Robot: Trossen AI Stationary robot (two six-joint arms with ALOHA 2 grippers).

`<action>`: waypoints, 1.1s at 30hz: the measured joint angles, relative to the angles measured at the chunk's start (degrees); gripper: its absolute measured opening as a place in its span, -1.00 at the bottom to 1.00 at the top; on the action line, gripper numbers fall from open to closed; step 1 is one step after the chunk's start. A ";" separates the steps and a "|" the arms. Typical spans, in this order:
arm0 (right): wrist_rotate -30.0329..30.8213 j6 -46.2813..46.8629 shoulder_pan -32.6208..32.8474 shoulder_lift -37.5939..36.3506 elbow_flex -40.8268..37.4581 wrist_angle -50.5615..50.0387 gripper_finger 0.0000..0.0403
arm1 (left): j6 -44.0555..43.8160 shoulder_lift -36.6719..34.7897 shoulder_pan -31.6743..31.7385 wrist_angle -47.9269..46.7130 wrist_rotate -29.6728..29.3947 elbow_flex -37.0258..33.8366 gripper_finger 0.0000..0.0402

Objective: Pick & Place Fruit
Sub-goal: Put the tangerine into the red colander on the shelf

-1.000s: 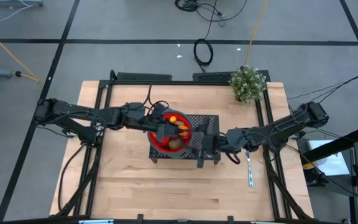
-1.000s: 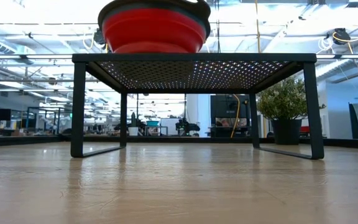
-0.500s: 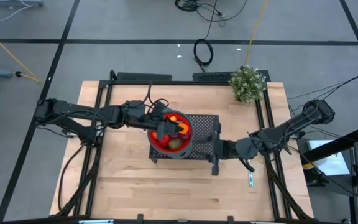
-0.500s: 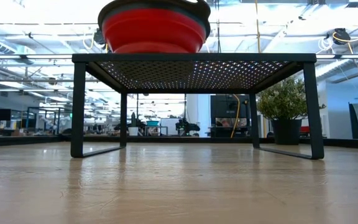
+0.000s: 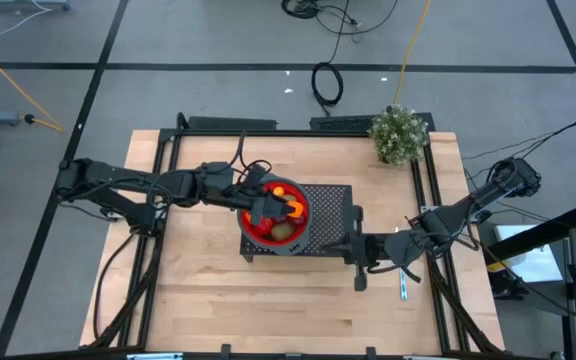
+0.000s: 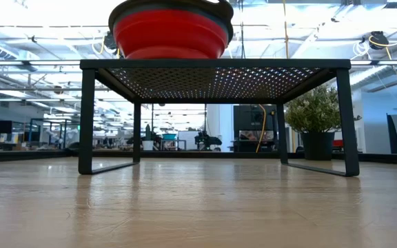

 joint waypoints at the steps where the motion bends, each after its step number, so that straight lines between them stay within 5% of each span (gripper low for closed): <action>1: -1.14 0.02 -0.03 -0.40 -0.02 -0.93 -0.98 | -0.01 0.00 -0.05 0.03 0.00 0.00 -0.45; 23: -33.86 -3.67 -11.36 -8.37 -0.02 -12.25 -1.00 | 0.00 0.00 -0.37 1.49 -0.30 0.00 -0.45; 33: -35.56 -3.16 -16.13 -17.30 -10.47 -7.03 -1.00 | -1.00 0.00 -0.07 3.02 -1.91 0.00 -0.45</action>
